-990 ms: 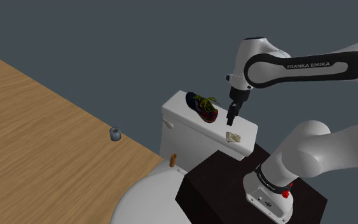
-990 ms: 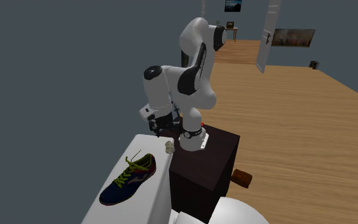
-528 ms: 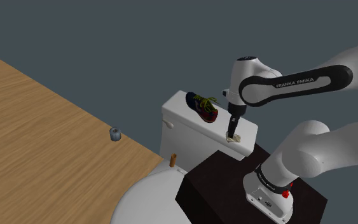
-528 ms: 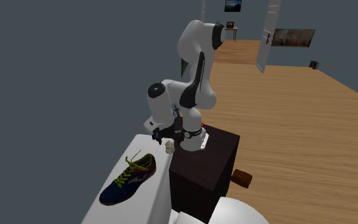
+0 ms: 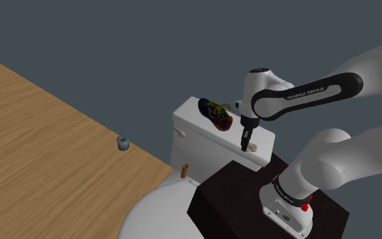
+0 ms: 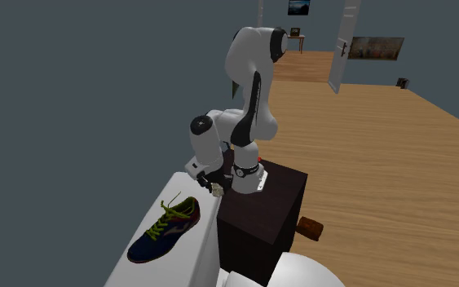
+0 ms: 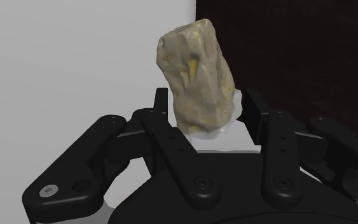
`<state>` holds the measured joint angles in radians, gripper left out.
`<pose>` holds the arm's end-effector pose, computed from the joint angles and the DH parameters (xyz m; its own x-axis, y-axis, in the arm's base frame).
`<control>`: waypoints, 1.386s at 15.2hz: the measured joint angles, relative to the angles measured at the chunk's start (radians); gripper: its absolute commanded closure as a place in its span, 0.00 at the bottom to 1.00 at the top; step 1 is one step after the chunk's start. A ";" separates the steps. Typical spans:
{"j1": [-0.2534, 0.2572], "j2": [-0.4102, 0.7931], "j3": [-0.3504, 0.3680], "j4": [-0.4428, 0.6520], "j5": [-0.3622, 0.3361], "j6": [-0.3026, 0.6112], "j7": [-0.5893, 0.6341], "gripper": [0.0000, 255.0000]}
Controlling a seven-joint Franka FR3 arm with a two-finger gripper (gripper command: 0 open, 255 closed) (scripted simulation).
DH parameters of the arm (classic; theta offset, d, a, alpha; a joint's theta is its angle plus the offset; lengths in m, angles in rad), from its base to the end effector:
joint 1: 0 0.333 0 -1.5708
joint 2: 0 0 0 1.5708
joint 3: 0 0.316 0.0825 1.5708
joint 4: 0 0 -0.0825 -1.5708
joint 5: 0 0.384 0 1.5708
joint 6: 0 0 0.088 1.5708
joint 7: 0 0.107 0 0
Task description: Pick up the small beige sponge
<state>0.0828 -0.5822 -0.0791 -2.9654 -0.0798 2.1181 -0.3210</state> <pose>0.2761 0.0027 0.2935 0.8898 0.3801 -0.2527 0.3745 -0.9244 -0.0720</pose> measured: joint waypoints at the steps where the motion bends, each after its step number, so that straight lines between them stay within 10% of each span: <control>1: 0.000 0.000 0.000 0.000 0.000 0.001 0.000 1.00; 21: 0.000 -0.142 0.009 0.091 0.008 -0.232 -0.006 1.00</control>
<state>0.0824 -0.7242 -0.0703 -2.8745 -0.0717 1.8862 -0.3271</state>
